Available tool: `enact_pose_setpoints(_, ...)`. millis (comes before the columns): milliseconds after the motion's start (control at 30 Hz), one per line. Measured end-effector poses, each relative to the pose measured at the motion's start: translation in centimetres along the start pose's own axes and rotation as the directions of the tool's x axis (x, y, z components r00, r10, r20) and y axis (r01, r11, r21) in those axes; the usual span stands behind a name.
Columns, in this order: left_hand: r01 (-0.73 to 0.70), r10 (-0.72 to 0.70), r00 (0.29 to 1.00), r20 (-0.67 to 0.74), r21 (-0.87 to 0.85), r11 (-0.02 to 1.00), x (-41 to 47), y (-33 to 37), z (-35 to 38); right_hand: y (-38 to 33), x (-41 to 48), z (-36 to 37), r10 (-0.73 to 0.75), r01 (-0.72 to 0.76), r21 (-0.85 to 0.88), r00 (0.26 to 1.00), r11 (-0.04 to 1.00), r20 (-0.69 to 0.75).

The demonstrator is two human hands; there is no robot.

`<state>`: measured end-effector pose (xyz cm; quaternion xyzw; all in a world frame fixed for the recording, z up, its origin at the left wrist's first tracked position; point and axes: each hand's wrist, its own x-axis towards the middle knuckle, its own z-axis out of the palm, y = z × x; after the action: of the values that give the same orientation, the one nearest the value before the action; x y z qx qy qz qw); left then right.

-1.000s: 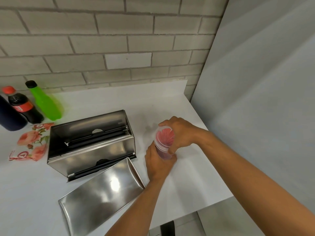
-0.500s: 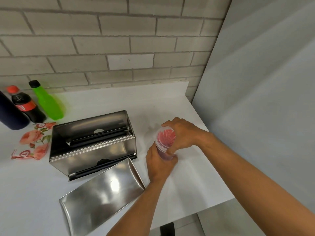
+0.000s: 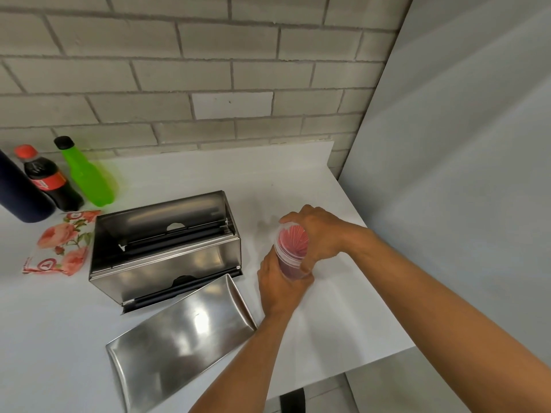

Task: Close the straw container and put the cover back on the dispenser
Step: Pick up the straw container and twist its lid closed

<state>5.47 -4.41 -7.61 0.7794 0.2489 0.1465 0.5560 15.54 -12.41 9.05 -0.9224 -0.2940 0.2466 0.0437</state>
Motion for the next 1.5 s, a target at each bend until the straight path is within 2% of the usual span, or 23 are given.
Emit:
enact_pose_setpoints(300, -0.011, 0.011, 1.0, -0.003, -0.007, 1.0, 0.0, -0.5, 0.2, -0.5, 0.2, -0.9, -0.059, 0.063, -0.038, 0.994, 0.997, 0.095)
enact_pose_setpoints(567, -0.021, 0.021, 1.0, -0.012, 0.004, 1.0, -0.1, -0.3, 0.1, -0.5, 0.0, -1.1, -0.1, 0.112, -0.098, 0.988, 0.989, 0.118)
enact_pose_setpoints(767, -0.004, 0.004, 1.0, -0.02, 0.018, 1.0, -0.1, -0.1, 0.2, -0.7, -0.1, -0.4, 0.017, -0.017, -0.032, 1.0, 0.999, 0.003)
enact_pose_setpoints(900, -0.005, 0.005, 1.0, -0.024, 0.013, 1.0, -0.1, -0.1, 0.2, -0.7, 0.1, -0.2, 0.045, -0.044, -0.032, 0.999, 0.998, 0.018)
enact_pose_setpoints(1300, -0.013, 0.013, 1.0, -0.007, 0.017, 1.0, 0.1, -0.5, 0.3, -1.0, 0.7, -0.9, -0.023, 0.031, -0.077, 0.994, 0.997, 0.108)
enact_pose_setpoints(1500, -0.026, 0.027, 1.0, -0.016, 0.035, 0.999, 0.1, -0.5, 0.4, -1.0, 0.9, -0.9, -0.018, 0.027, -0.084, 0.994, 0.996, 0.103)
